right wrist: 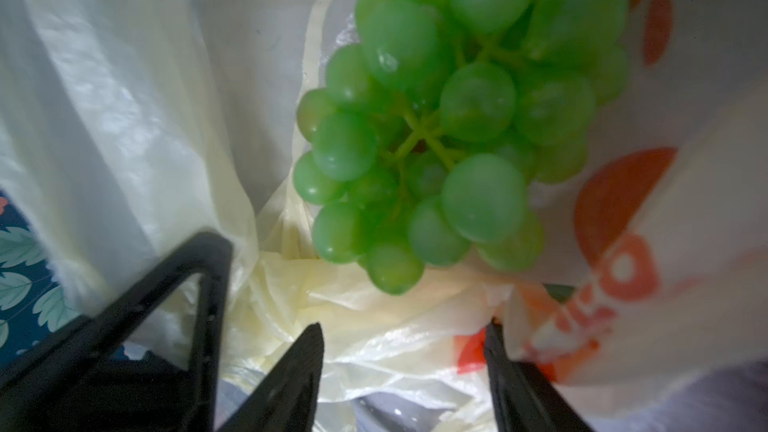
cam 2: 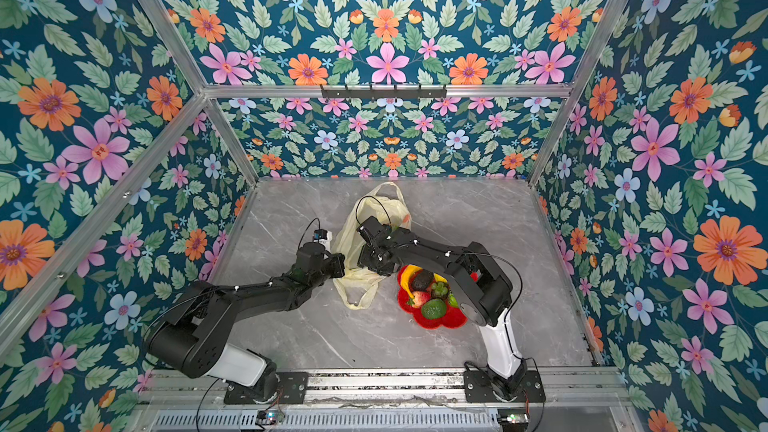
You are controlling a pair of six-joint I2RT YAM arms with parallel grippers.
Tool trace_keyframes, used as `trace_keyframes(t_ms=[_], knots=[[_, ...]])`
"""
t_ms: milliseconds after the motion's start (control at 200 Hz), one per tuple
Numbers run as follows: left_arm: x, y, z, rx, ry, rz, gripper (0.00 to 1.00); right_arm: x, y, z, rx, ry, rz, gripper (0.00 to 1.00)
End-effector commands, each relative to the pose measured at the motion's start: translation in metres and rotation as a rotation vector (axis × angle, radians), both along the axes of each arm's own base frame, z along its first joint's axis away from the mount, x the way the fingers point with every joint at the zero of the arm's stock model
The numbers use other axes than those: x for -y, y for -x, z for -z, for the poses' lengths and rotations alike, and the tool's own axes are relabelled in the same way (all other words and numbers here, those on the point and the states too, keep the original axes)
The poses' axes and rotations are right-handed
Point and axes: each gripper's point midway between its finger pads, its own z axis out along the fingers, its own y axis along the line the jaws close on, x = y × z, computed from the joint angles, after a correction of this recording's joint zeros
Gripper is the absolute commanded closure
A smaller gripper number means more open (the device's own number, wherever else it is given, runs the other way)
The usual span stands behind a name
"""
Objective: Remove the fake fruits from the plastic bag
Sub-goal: 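Reach the right gripper into the bag down over the green grapes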
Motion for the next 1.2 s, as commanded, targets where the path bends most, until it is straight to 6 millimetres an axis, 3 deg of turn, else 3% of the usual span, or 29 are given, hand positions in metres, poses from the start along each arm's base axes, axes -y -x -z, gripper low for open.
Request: trace_keyframes(t_ms=[0, 170, 360, 500, 865, 1200], knots=[[-0.003, 0.011, 0.008, -0.043, 0.009, -0.005, 1.00, 0.000, -0.006, -0.001, 0.021, 0.014, 0.002, 0.38], [-0.009, 0.017, 0.012, -0.048, -0.008, -0.014, 1.00, 0.011, -0.014, -0.002, 0.031, 0.029, 0.030, 0.38], [0.000, 0.014, 0.008, -0.027, 0.019, 0.021, 1.00, 0.017, -0.027, -0.004, 0.034, 0.030, 0.060, 0.35], [0.000, 0.016, 0.011, -0.034, 0.009, 0.021, 1.00, 0.018, -0.034, -0.018, 0.072, 0.020, 0.063, 0.35], [0.001, 0.013, 0.010, -0.025, 0.014, 0.016, 1.00, 0.012, -0.023, -0.032, 0.092, 0.031, 0.032, 0.37], [0.001, 0.015, 0.003, 0.001, 0.025, 0.023, 1.00, 0.015, -0.030, -0.014, 0.058, 0.090, 0.070, 0.33]])
